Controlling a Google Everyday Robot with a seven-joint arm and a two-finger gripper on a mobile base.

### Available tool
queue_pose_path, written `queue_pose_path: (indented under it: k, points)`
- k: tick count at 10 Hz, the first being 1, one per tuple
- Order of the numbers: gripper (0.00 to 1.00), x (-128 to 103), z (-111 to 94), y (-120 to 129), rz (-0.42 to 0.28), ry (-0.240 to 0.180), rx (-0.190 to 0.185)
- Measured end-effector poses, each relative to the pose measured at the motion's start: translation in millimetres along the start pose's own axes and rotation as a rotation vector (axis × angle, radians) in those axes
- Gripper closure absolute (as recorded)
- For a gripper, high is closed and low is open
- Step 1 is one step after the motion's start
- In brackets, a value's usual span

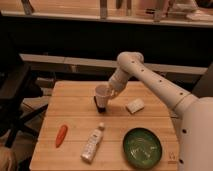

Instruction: Place the ceramic cup in the ceramic bowl

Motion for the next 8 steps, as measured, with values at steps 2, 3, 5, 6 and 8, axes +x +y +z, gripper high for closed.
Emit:
queue_pose_path:
  k: [2, 3, 5, 6, 8]
  points:
    - [0.99, -4.5, -8.4, 12.4, 0.004, 0.004, 0.005]
    - [0.99, -8.0, -11.6, 15.7, 0.007, 0.006, 0.007]
    - [0.99, -17.3, -22.3, 24.5, 0.017, 0.007, 0.012]
    - [0.99, -22.8, -30.2, 33.3, 0.025, 0.007, 0.016]
    - [0.99, -31.1, -43.5, 47.0, 0.038, 0.005, 0.019]
